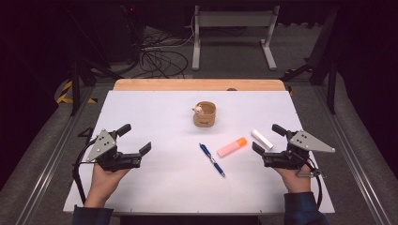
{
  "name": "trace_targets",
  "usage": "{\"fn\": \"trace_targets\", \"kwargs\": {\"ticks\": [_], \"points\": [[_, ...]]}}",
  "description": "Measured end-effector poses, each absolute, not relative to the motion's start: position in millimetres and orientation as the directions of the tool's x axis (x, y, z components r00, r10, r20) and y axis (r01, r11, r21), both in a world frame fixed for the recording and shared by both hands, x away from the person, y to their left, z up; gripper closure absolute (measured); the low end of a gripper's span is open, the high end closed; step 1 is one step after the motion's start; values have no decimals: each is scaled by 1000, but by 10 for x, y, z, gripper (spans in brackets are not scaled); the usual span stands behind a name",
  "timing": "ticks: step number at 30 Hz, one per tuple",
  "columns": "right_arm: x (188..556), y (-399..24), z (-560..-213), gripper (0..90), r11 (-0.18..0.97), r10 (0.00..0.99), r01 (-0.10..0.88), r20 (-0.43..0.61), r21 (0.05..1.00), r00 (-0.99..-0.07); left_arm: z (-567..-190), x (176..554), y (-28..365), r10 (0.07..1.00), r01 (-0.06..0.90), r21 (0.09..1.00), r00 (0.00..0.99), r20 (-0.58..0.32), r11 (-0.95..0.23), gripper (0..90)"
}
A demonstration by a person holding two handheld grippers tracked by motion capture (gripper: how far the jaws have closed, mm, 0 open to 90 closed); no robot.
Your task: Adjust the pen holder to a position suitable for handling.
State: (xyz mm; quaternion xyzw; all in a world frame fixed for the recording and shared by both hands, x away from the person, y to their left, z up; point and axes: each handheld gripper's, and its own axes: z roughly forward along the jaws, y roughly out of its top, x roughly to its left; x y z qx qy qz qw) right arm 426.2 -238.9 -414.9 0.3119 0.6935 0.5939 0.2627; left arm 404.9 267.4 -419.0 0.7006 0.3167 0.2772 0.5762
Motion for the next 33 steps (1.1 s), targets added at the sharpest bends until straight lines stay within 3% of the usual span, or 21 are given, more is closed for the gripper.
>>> {"fn": "trace_targets", "kwargs": {"ticks": [9,22,33], "points": [[4249,-2352,-4123,42,132,781,151,-9,980,-625,-4175,4044,2617,754,119,981,656,36,-150,46],[4231,-1995,-4203,264,201,842,209,-60,957,-536,-4188,4050,2619,752,120,979,658,44,-162,43],[4246,-1806,-4305,361,204,851,273,-33,940,-524,-4188,4043,2613,750,114,980,659,51,-166,43]]}}
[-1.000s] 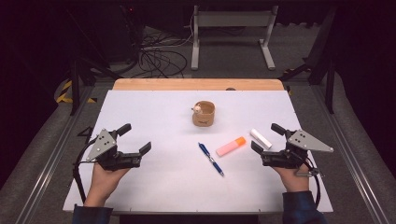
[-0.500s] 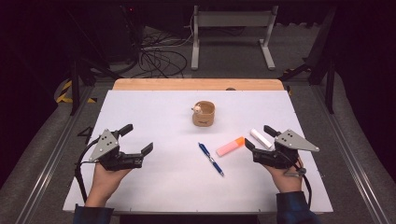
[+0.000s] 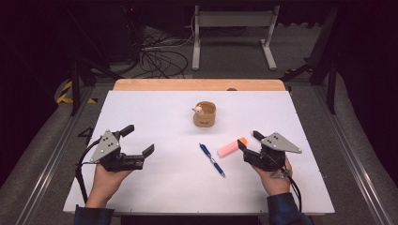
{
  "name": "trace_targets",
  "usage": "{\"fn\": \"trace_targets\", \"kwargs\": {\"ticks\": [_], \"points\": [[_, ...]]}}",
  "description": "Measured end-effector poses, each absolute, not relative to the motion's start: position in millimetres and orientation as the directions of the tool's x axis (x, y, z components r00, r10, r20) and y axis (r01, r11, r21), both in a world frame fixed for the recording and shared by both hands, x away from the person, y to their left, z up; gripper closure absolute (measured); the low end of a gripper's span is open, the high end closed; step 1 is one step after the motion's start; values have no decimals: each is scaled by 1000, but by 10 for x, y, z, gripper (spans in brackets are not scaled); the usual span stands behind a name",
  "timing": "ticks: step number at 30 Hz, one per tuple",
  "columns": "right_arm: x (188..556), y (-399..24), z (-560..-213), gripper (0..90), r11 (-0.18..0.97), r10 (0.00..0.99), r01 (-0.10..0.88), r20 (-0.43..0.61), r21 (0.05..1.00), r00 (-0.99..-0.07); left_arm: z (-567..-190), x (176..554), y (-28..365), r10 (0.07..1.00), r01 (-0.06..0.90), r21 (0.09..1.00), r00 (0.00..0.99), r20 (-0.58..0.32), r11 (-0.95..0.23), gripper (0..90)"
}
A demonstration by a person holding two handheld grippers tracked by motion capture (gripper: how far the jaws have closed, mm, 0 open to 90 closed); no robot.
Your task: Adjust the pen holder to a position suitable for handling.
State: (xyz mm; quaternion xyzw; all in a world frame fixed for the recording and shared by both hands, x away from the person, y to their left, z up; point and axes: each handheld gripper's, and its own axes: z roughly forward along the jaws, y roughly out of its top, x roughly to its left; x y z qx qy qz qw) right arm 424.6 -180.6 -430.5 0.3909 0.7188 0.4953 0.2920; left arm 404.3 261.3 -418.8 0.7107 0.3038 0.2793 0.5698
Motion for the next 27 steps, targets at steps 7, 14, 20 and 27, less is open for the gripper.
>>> {"fn": "trace_targets", "kwargs": {"ticks": [7,14,20,27], "points": [[4249,-1650,-4401,400,232,830,306,-24,923,-557,-4192,4041,2602,748,119,978,662,49,-169,43],[4235,-1485,-4509,415,238,828,338,-8,911,-560,-4198,4042,2589,748,119,978,662,50,-171,43],[4221,-1364,-4590,428,260,814,353,-7,899,-581,-4196,4042,2593,747,119,978,663,52,-173,44],[4211,-1263,-4659,441,291,791,370,-4,882,-612,-4200,4050,2581,745,138,978,666,24,-155,37]]}}
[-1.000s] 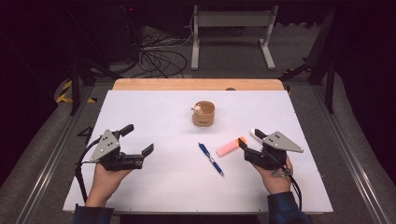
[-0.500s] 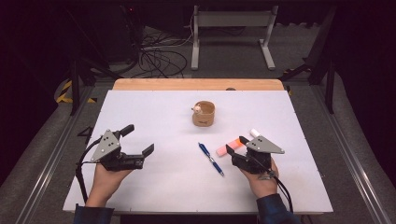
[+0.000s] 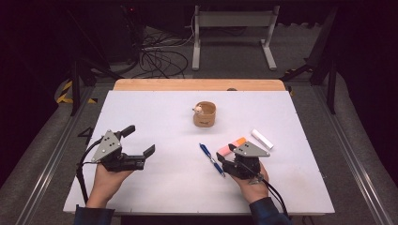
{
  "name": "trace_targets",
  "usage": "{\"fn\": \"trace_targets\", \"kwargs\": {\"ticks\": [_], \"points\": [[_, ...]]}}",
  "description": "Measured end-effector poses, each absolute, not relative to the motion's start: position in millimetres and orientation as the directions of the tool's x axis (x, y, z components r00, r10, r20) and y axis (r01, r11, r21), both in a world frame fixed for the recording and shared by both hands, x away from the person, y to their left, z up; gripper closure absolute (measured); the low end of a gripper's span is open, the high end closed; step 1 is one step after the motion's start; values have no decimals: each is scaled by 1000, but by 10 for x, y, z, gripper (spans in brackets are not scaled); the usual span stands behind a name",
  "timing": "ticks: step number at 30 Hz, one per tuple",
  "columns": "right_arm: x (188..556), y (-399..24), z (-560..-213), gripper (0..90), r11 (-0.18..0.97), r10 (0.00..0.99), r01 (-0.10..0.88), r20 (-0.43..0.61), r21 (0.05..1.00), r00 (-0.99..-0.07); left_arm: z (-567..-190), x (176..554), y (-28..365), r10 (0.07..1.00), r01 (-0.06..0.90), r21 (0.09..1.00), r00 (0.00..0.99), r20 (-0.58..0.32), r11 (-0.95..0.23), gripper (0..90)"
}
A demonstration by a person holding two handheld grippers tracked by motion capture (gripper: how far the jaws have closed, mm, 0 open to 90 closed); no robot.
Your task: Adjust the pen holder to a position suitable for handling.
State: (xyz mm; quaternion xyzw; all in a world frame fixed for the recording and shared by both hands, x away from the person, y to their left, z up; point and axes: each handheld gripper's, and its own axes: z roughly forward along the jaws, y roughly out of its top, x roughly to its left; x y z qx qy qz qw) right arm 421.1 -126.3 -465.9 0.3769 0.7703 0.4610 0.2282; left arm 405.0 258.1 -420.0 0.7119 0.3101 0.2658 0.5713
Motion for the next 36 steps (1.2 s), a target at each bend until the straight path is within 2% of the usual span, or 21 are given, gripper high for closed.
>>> {"fn": "trace_targets", "kwargs": {"ticks": [12,21,28,36], "points": [[4195,-1123,-4789,485,307,795,416,9,856,-606,-4201,4047,2566,740,131,975,671,45,-178,38],[4182,-1039,-4860,563,340,792,444,2,829,-611,-4208,4054,2557,737,133,973,674,50,-188,38],[4186,-1029,-4871,660,359,784,464,8,810,-621,-4208,4054,2554,735,133,973,676,50,-189,38],[4202,-1029,-4881,701,374,785,490,13,787,-620,-4224,4055,2535,732,141,967,678,62,-213,49]]}}
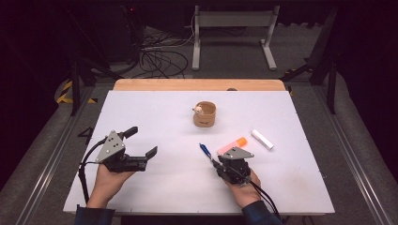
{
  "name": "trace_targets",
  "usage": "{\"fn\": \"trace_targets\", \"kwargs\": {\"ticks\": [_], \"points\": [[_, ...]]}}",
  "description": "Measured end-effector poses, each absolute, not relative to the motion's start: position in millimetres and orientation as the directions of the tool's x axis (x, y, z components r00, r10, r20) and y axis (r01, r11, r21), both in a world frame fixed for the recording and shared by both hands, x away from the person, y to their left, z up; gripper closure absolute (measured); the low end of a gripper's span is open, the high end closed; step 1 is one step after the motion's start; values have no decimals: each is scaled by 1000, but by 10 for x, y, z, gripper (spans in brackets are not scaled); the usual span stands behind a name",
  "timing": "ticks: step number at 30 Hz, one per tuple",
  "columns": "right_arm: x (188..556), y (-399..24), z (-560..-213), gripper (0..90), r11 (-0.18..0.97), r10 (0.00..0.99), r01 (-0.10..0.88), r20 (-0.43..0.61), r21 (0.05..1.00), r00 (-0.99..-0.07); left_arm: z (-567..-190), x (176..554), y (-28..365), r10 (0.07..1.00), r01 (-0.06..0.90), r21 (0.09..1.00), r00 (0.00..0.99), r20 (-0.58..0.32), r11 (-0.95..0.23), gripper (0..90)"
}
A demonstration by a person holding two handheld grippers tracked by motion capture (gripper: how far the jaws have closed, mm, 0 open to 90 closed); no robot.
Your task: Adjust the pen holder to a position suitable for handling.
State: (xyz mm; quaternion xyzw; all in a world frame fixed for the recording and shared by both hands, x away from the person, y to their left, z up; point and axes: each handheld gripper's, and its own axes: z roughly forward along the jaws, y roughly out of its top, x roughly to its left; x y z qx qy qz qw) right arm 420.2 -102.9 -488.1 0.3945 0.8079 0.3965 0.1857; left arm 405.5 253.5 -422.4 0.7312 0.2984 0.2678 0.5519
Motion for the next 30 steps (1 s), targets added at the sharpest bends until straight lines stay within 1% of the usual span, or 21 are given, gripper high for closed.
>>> {"fn": "trace_targets", "kwargs": {"ticks": [18,30], "points": [[4185,-994,-4924,725,426,772,510,-7,748,-635,-4236,4061,2515,726,143,964,684,68,-226,50],[4176,-1020,-4934,753,430,769,512,-5,744,-639,-4260,4063,2470,718,145,961,692,70,-234,51]]}}
